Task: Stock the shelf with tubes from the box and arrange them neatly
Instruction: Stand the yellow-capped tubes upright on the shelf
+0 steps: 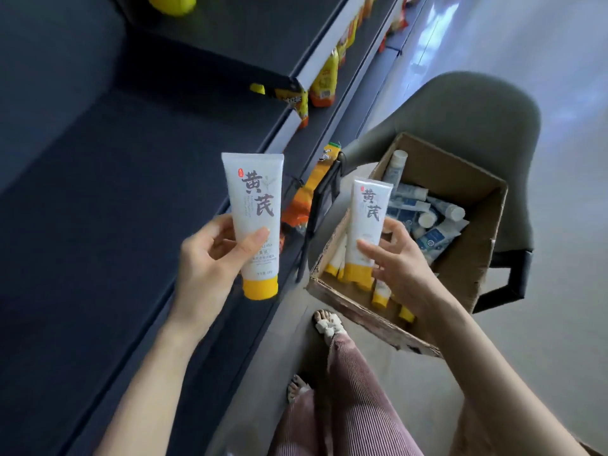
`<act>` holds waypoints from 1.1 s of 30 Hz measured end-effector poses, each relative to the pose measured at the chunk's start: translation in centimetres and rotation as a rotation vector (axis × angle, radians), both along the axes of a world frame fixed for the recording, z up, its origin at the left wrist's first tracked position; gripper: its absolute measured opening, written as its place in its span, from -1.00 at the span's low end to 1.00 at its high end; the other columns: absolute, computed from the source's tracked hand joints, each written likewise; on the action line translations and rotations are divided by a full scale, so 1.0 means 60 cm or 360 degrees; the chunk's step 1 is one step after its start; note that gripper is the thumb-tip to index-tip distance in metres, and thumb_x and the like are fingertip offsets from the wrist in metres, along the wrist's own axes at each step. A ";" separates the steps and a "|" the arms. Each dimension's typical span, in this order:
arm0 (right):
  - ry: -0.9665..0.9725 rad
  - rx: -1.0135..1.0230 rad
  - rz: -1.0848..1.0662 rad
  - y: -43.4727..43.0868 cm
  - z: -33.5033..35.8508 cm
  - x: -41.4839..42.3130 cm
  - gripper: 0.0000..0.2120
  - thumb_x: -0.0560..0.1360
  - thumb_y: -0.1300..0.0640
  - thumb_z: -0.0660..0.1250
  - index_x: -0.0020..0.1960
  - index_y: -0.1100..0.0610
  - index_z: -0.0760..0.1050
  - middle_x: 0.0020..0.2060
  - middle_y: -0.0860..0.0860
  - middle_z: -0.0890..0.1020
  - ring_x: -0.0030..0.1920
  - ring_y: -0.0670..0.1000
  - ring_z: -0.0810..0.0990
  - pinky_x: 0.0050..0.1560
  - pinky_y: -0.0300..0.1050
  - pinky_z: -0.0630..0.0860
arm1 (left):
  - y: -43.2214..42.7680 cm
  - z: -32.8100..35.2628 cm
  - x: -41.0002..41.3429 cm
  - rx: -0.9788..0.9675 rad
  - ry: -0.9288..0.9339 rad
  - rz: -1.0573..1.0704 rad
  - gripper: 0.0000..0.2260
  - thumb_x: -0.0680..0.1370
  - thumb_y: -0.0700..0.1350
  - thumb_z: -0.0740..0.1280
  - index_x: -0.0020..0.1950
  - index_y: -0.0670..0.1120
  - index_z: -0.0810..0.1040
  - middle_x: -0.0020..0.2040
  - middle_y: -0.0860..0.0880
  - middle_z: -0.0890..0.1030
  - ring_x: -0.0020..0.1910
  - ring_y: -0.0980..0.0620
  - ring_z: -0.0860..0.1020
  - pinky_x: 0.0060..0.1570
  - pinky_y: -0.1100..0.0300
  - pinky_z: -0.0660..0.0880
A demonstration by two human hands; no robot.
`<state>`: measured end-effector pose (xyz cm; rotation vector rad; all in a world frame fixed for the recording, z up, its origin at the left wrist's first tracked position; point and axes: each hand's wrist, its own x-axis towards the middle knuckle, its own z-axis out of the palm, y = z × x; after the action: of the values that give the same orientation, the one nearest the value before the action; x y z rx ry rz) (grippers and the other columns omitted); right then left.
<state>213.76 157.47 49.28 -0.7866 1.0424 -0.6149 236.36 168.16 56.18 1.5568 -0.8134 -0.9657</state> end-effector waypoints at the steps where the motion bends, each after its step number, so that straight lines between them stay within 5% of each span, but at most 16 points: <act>1: -0.0018 -0.0046 0.0032 0.009 0.020 0.010 -0.51 0.34 0.14 0.45 0.22 -0.04 0.38 -0.04 0.06 0.70 -0.04 0.10 0.69 -0.17 -0.03 0.62 | 0.013 0.020 0.006 -0.0036 -0.0034 0.0013 -0.79 0.39 -0.02 0.48 0.00 0.03 0.62 -0.08 0.11 0.69 -0.12 0.16 0.64 -0.18 0.30 0.55; 22: -0.0384 -0.1075 0.0972 0.099 0.387 0.168 -0.48 0.32 0.17 0.43 0.24 0.03 0.37 0.04 0.01 0.69 -0.02 0.05 0.69 -0.16 -0.15 0.62 | 0.292 0.307 0.003 -0.0428 -0.0612 0.0888 -0.63 0.34 0.15 0.43 0.09 0.04 0.61 -0.03 0.16 0.67 -0.08 0.17 0.62 -0.21 0.44 0.49; 33: -0.0627 -0.1233 0.1358 0.167 0.477 0.228 -0.48 0.30 0.15 0.45 0.22 -0.01 0.39 0.05 -0.06 0.67 0.05 -0.01 0.66 -0.14 -0.22 0.60 | 0.430 0.387 -0.027 -0.0575 -0.0826 0.1381 -0.78 0.37 -0.02 0.49 -0.01 0.15 0.64 -0.05 0.14 0.69 -0.08 0.17 0.63 -0.19 0.44 0.50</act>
<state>227.44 167.47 77.92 -1.5849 0.0126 -0.3818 234.75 193.96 79.37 1.6110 -0.5124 0.2136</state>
